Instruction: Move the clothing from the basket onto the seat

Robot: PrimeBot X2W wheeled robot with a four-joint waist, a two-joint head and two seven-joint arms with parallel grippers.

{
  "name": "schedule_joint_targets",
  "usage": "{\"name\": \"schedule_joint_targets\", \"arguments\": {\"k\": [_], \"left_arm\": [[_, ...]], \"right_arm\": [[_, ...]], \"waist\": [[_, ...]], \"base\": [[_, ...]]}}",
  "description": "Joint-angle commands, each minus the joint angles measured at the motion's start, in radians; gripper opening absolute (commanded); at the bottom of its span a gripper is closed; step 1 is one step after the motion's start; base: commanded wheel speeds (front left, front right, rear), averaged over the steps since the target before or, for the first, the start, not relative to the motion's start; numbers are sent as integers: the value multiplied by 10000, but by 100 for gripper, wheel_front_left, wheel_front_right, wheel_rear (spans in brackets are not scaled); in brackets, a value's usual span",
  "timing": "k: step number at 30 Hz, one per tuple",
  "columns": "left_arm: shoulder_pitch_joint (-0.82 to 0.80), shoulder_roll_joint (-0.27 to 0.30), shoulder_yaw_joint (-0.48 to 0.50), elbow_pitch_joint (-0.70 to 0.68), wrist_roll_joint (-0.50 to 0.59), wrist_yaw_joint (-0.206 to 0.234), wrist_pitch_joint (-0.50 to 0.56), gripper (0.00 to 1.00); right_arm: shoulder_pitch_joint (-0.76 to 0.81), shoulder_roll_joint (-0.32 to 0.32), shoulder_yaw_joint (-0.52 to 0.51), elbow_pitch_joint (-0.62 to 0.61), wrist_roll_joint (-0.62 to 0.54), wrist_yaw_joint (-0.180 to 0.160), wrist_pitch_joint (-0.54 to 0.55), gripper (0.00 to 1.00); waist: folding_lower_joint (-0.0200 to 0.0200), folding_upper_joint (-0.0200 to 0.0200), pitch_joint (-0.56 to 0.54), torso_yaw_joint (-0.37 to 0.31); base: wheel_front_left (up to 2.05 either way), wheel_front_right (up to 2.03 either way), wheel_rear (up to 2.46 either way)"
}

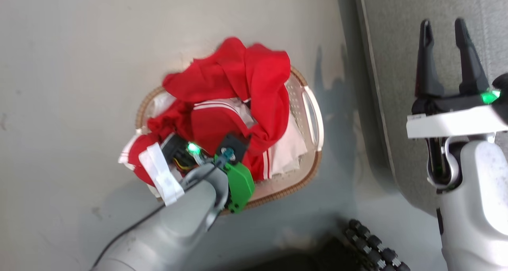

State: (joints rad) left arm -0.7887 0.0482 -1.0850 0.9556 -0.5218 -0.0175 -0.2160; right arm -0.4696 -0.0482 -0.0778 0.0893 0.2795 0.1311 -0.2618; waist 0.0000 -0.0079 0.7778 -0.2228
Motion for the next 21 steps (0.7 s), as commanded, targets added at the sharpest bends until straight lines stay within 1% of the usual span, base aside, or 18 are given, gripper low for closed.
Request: {"name": "schedule_joint_targets", "arguments": {"k": [1, 6, 10, 14, 17, 21], "left_arm": [[271, 41, -73, -117, -58, 38, -119, 0], [606, 36, 76, -630, -164, 344, -419, 0], [734, 137, 259, -1099, -110, 461, -494, 0], [793, 567, 616, -1993, 31, 624, -501, 0], [923, 1074, 861, -2786, 133, 724, -502, 0], [683, 1670, 1000, -3584, 236, 865, -443, 0]], "right_arm": [[288, -38, -62, 81, -126, -7, -48, 100], [916, -41, -250, 277, -554, -7, -48, 100], [1489, -43, -344, 415, -842, -7, -49, 100], [1974, -41, -255, 532, -1043, -7, -48, 100], [2282, -41, -131, 554, -1086, -7, -49, 100], [2645, -40, 43, 631, -1173, -7, -49, 100]], "waist": [[0, 79, -1260, 597], [0, 79, -2643, 941], [0, 79, -3747, 1213], [0, 79, -4744, 1317], [0, 79, -5390, 1313], [0, 79, -6072, 1333]], "base": [[0, 0, 0], [0, 0, 0], [0, 0, 0], [0, 0, 0], [0, 0, 0], [0, 0, 0]]}}
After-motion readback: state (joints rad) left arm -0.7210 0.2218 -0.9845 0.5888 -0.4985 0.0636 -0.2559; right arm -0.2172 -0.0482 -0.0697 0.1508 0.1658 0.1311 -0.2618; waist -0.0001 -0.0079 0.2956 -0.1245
